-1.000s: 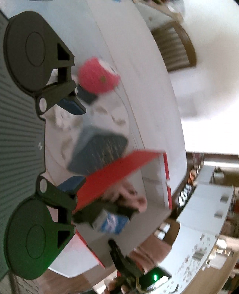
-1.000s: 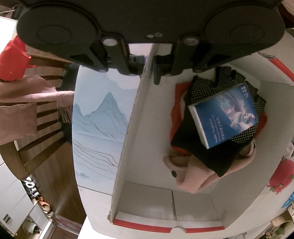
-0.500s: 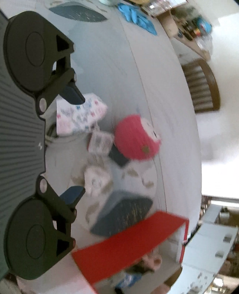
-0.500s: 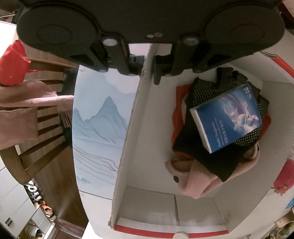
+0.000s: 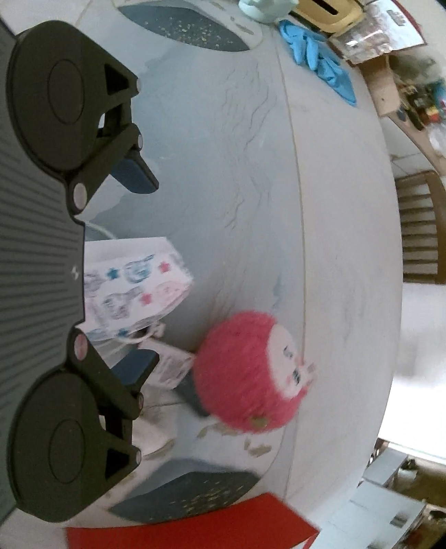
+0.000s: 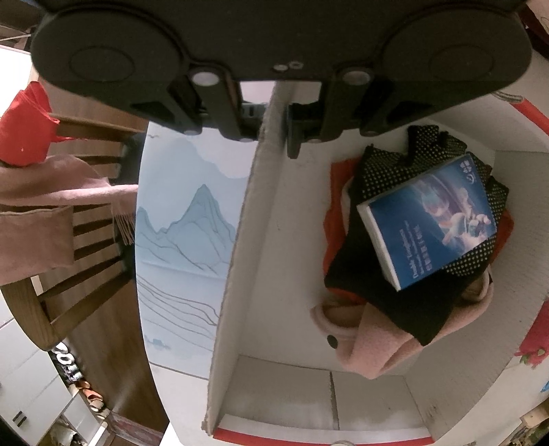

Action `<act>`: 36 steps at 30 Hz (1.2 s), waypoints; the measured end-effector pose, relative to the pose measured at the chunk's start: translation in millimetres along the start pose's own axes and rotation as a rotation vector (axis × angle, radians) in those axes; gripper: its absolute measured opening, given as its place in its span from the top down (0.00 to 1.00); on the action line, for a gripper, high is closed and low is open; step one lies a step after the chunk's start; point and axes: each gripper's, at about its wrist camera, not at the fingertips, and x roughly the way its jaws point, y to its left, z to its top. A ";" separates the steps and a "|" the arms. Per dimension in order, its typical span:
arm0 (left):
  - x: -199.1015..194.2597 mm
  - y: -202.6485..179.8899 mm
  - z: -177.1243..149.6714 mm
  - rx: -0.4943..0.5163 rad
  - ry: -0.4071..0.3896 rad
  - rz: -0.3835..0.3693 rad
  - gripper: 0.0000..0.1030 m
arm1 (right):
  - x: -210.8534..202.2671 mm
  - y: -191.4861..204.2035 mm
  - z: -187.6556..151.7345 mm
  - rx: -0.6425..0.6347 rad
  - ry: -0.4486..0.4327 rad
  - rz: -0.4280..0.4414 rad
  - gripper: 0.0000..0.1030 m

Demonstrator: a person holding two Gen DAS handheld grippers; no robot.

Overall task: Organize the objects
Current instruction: 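Move the left gripper back to the pile and grasp the white printed mask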

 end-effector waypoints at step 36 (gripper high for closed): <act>21.5 12.7 25.1 -0.148 0.083 -0.044 0.96 | 3.1 1.8 1.4 0.003 0.005 -0.012 0.93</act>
